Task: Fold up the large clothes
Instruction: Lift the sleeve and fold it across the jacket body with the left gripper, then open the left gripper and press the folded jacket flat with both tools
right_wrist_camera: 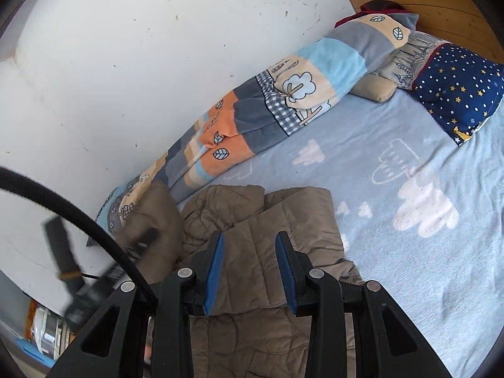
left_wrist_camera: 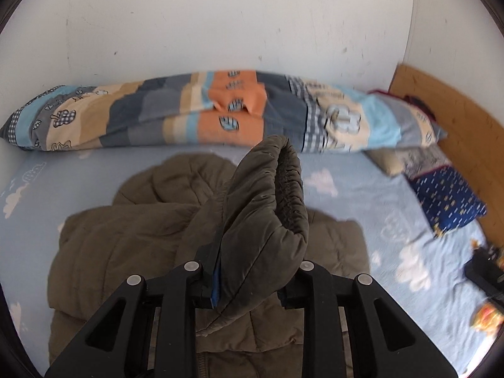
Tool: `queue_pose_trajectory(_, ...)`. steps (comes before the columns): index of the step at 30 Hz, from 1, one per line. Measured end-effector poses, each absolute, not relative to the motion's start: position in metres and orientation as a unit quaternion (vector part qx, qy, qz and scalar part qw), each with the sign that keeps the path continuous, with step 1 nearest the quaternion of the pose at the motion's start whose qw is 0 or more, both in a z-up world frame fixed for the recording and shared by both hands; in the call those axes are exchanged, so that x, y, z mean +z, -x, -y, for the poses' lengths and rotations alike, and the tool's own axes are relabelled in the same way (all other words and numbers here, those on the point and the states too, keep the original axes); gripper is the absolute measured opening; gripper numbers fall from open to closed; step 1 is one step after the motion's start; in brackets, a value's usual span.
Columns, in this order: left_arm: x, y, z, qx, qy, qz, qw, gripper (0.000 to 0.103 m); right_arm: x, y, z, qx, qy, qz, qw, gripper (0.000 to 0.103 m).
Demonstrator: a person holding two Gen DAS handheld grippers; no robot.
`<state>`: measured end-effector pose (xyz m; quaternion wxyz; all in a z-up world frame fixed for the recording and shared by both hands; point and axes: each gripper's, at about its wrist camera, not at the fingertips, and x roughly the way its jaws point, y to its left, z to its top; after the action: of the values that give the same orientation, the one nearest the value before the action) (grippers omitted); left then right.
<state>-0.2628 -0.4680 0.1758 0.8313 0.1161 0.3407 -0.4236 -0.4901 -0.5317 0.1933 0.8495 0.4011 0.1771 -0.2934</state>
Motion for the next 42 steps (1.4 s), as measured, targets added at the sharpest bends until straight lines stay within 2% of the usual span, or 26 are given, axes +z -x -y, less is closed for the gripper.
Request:
queue_pose_trajectory(9,0.139,0.270,0.483,-0.420,-0.141,-0.349,0.825,0.024,0.187,0.487,0.537,-0.292,-0.396,-0.181,0.852,0.037)
queue_pose_trajectory(15,0.130,0.281,0.495,-0.428,-0.150,-0.351,0.819,0.029,0.183,0.490,0.541,-0.297,-0.401,-0.180,0.847,0.037)
queue_pose_trajectory(22,0.093,0.292,0.510,-0.430,-0.190,-0.362,0.805,0.032,0.178,0.490,0.545,-0.297,-0.405,-0.183,0.845,0.037)
queue_pose_trajectory(24,0.081,0.295,0.512,-0.430,-0.202,-0.363,0.802,0.040,0.176,0.490,0.546,-0.298,-0.405,-0.184,0.844,0.037)
queue_pose_trajectory(26,0.072,0.298,0.513,-0.438,-0.208,-0.365,0.795,0.061,0.175,0.490,0.548,-0.298,-0.408,-0.185,0.843,0.037)
queue_pose_trajectory(28,0.066,0.303,0.514,-0.445,-0.221,-0.363,0.788,0.075,0.175,0.491,0.549,-0.298,-0.409,-0.185,0.842,0.037)
queue_pose_trajectory(29,0.065,0.306,0.513,-0.449,-0.226,-0.358,0.787,0.079,0.175,0.491,0.549,-0.298,-0.409,-0.185,0.843,0.037)
queue_pose_trajectory(32,0.063,0.315,0.513,-0.461,-0.243,-0.357,0.775,0.084,0.176,0.491,0.550,-0.297,-0.409,-0.183,0.843,0.037)
queue_pose_trajectory(38,0.080,0.325,0.494,-0.503,-0.233,-0.358,0.751,0.084,0.183,0.492,0.547,-0.299,-0.408,-0.173,0.845,0.037)
queue_pose_trajectory(42,0.105,0.324,0.468,-0.511,-0.215,-0.332,0.763,0.084,0.189,0.497,0.547,-0.303,-0.409,-0.161,0.846,0.037)
